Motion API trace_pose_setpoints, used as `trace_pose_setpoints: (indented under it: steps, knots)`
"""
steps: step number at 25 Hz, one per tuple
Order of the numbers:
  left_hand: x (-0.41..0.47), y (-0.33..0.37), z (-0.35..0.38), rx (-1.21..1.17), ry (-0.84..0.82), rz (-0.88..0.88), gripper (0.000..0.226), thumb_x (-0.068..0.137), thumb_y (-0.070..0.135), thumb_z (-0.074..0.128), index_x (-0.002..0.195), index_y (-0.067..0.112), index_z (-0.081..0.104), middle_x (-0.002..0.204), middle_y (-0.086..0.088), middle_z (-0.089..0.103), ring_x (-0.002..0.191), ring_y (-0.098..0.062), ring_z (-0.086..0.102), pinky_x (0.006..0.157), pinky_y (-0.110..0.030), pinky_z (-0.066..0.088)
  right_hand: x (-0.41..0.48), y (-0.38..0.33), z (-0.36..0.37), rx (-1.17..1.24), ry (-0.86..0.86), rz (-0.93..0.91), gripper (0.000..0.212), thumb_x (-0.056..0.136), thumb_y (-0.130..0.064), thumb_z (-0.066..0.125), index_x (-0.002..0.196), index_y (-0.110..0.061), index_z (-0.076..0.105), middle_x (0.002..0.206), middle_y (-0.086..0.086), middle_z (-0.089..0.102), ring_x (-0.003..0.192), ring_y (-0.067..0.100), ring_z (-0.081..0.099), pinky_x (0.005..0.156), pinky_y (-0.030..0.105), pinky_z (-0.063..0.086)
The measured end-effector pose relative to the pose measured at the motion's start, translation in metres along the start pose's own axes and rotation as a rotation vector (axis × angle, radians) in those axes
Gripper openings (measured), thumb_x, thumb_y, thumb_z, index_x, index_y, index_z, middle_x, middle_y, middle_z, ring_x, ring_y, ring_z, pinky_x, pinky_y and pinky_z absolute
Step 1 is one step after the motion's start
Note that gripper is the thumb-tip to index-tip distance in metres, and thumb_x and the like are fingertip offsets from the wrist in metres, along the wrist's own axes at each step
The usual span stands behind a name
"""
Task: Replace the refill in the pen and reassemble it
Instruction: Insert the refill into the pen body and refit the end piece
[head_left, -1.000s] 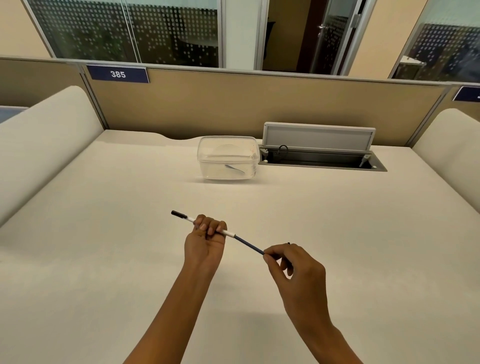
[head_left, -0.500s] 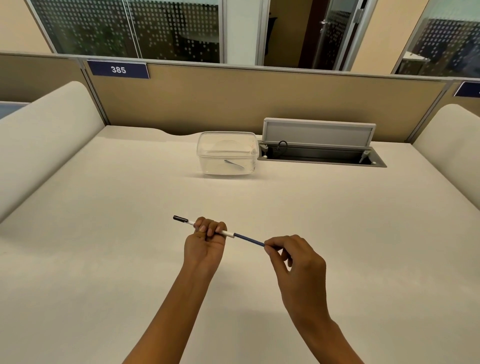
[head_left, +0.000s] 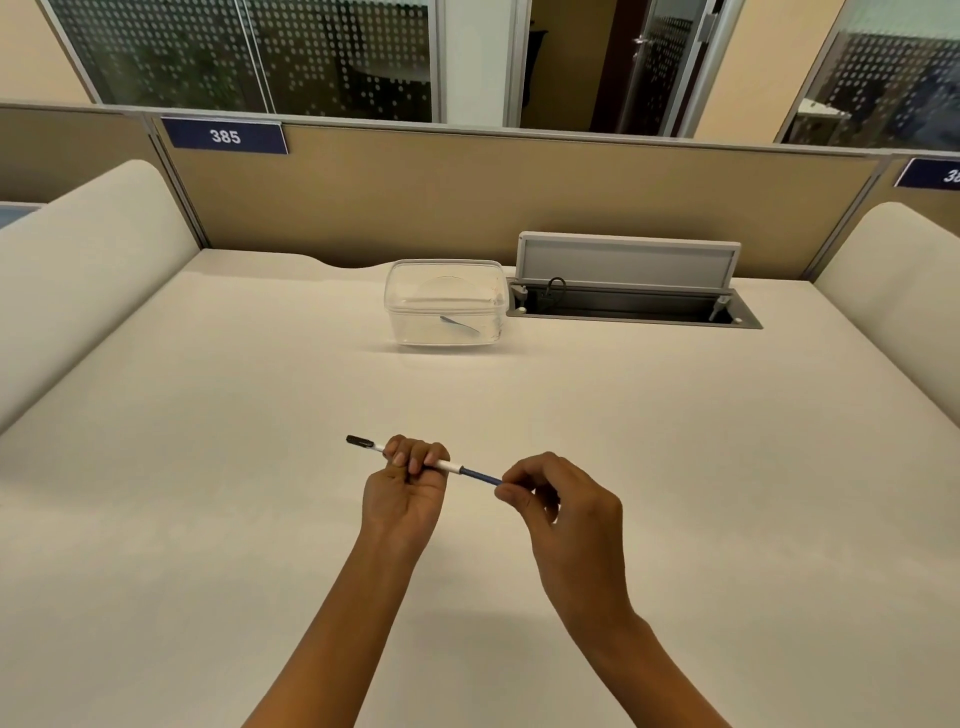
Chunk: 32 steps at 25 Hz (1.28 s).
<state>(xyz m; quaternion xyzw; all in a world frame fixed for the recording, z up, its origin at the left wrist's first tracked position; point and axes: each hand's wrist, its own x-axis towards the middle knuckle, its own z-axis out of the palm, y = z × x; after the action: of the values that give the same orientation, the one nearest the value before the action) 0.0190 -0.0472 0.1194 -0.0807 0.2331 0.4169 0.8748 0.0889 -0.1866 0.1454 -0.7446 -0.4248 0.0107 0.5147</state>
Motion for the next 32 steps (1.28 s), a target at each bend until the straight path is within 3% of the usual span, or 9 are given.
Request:
trace_pose_setpoints:
  steps: [4, 9, 14, 18, 24, 28, 32]
  knots:
    - [-0.006, -0.010, 0.004, -0.066, -0.009, -0.024, 0.031, 0.066, -0.014, 0.024, 0.067, 0.014, 0.036, 0.047, 0.001, 0.038, 0.036, -0.015, 0.031, 0.054, -0.021, 0.029, 0.007, 0.000, 0.015, 0.092, 0.022, 0.085, 0.013, 0.076, -0.018, 0.076, 0.078, -0.013, 0.064, 0.068, -0.005, 0.066, 0.070, 0.012, 0.059, 0.059, 0.010, 0.044]
    - [-0.005, -0.012, 0.007, -0.188, 0.056, -0.042, 0.034, 0.064, -0.016, 0.020, 0.065, 0.014, 0.037, 0.045, -0.002, 0.036, 0.034, -0.016, 0.030, 0.051, -0.021, 0.030, 0.003, 0.004, 0.028, 0.103, 0.049, 0.036, 0.016, 0.088, -0.023, 0.057, 0.083, -0.012, 0.068, 0.077, -0.006, 0.071, 0.072, -0.007, 0.058, 0.069, -0.001, 0.039]
    - [-0.003, -0.005, 0.008, -0.267, 0.181, -0.055, 0.036, 0.059, -0.017, 0.016, 0.064, 0.013, 0.036, 0.042, -0.004, 0.033, 0.049, -0.013, 0.022, 0.053, -0.021, 0.030, 0.002, 0.020, 0.028, 0.108, 0.025, 0.086, 0.011, 0.091, -0.018, 0.056, 0.087, -0.015, 0.065, 0.080, -0.007, 0.068, 0.081, 0.004, 0.061, 0.068, 0.004, 0.043]
    - [0.001, -0.003, 0.011, -0.280, 0.222, -0.058, 0.036, 0.060, -0.017, 0.015, 0.064, 0.013, 0.035, 0.041, -0.005, 0.032, 0.051, -0.013, 0.021, 0.052, -0.021, 0.031, 0.003, 0.042, 0.027, 0.014, 0.023, 0.122, 0.006, 0.090, -0.013, 0.060, 0.089, -0.018, 0.064, 0.082, -0.010, 0.066, 0.080, 0.006, 0.060, 0.066, 0.006, 0.044]
    - [0.008, -0.002, 0.012, -0.212, 0.232, -0.109, 0.038, 0.060, -0.017, 0.014, 0.063, 0.012, 0.038, 0.049, -0.002, 0.035, 0.051, -0.012, 0.022, 0.050, -0.021, 0.030, 0.018, 0.094, 0.022, -0.292, 0.040, 0.309, 0.004, 0.090, -0.010, 0.059, 0.090, -0.014, 0.060, 0.083, 0.003, 0.065, 0.070, 0.015, 0.058, 0.061, 0.021, 0.044]
    - [0.018, -0.002, 0.012, -0.123, 0.233, -0.118, 0.037, 0.060, -0.017, 0.015, 0.064, 0.013, 0.037, 0.059, 0.002, 0.033, 0.052, -0.011, 0.021, 0.052, -0.019, 0.028, 0.028, 0.113, 0.023, -0.501, -0.090, 0.489, 0.015, 0.088, -0.017, 0.063, 0.095, -0.006, 0.057, 0.092, 0.011, 0.064, 0.081, 0.025, 0.061, 0.064, 0.027, 0.040]
    - [0.033, 0.004, 0.009, -0.045, 0.210, -0.097, 0.036, 0.059, -0.016, 0.017, 0.064, 0.014, 0.037, 0.047, 0.000, 0.036, 0.038, -0.013, 0.029, 0.048, -0.019, 0.029, 0.036, 0.118, 0.028, -0.609, -0.180, 0.544, 0.010, 0.089, -0.012, 0.056, 0.092, -0.002, 0.056, 0.094, 0.014, 0.063, 0.081, 0.029, 0.061, 0.061, 0.030, 0.042]
